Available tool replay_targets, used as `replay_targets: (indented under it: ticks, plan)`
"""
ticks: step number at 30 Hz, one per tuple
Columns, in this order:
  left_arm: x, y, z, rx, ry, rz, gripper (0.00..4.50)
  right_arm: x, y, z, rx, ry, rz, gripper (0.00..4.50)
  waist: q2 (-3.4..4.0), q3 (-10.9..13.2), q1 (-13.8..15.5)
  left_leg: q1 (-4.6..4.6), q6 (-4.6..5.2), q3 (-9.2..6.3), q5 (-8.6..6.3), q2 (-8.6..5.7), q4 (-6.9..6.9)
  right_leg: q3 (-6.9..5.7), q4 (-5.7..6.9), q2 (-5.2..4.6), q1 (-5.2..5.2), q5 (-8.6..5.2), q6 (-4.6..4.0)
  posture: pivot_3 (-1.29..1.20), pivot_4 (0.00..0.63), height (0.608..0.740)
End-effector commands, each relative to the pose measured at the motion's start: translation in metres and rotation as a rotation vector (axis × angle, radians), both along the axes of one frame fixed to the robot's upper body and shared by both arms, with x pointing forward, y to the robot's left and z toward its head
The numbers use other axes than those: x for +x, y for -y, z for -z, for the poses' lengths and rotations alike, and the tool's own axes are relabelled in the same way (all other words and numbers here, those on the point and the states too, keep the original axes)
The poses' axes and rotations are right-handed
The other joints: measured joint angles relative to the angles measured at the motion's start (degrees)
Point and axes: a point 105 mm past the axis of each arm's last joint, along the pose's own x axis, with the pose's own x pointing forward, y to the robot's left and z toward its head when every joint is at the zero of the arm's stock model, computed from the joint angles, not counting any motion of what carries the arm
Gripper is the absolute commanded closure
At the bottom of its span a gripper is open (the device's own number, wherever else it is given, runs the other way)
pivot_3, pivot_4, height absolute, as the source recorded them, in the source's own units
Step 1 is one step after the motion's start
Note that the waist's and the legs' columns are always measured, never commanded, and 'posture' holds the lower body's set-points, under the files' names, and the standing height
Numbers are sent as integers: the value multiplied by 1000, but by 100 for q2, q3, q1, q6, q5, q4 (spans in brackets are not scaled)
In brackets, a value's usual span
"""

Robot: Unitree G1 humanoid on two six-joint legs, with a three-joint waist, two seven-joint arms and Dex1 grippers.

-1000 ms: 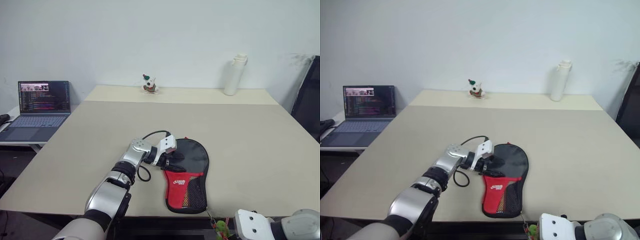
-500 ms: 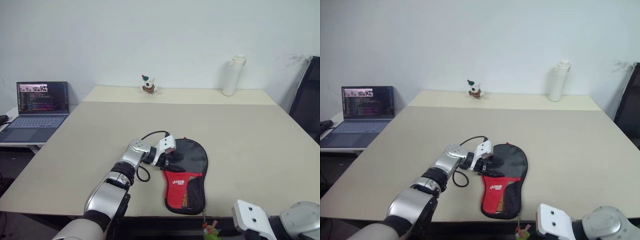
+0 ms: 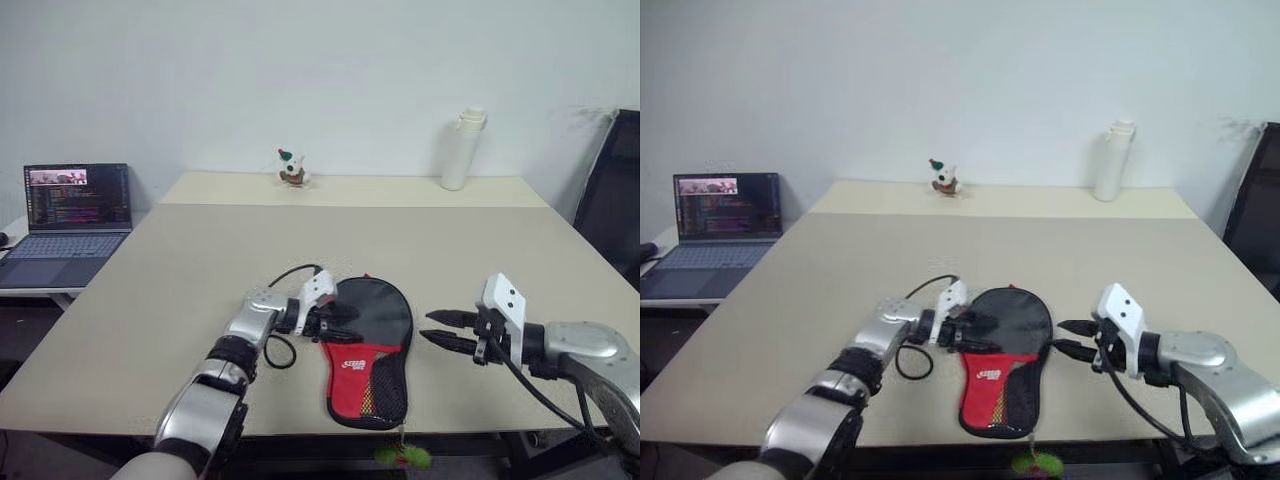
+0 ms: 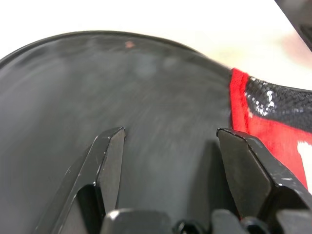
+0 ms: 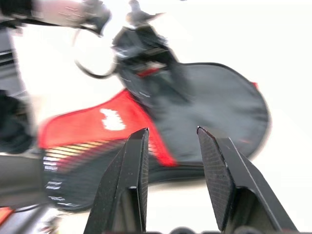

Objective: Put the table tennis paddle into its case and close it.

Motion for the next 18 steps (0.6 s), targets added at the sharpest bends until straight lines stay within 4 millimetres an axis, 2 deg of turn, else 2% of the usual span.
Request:
replay_targets:
  ticks: [1, 6, 7, 9, 11, 13, 16, 18]
  plan:
    - [-7, -17, -20, -71, 10, -25, 1212, 17, 9, -9, 78, 45, 24, 2795, 11, 12, -18, 0, 0, -1, 0, 2, 0, 2, 2, 0, -1, 0, -1, 0, 150, 740]
    - [-32, -53, -47, -136, 38, -116, 1212, 39, 23, -8, 100, 86, 56, 2795, 39, 63, -43, -1, 0, -6, 0, 3, 3, 10, 8, -5, -4, 1, -2, 0, 150, 740]
    - [-34, -54, -50, -138, 46, -134, 1212, 43, 29, -8, 99, 91, 63, 2795, 39, 71, -43, -1, 0, -7, 0, 3, 3, 10, 8, -5, -4, 1, -2, 0, 150, 740]
    - [-40, -70, -58, -148, 101, -229, 1212, 54, 40, -4, 61, 102, 91, 2795, 43, 81, -43, -1, 0, -8, 0, 5, 3, 12, 7, -10, -5, 1, -2, 0, 150, 740]
    - [-40, -70, -63, -151, 139, -290, 1212, 61, 55, -1, 23, 100, 111, 2795, 45, 83, -33, 0, 0, -7, 0, 7, 3, 16, 7, -17, -5, 1, -2, 0, 150, 740]
    - [-40, -61, -62, -140, 154, -299, 1212, 66, 68, -3, 10, 96, 123, 2795, 44, 87, 34, -1, 0, -4, 0, 3, 4, 14, 6, -23, -4, 2, -1, 0, 150, 740]
    - [-40, -59, -59, -123, 163, -306, 1212, 72, 75, -5, -11, 111, 146, 2795, 44, 87, 42, -4, 0, 9, 0, 0, 5, 16, 4, -24, -4, 3, 1, 0, 150, 740]
    - [-42, -61, -56, -126, 154, -316, 1212, 73, 73, -3, -28, 125, 147, 2795, 44, 87, 34, -2, 0, 11, 0, -1, 4, 19, 4, -22, -4, 3, 0, 0, 150, 740]
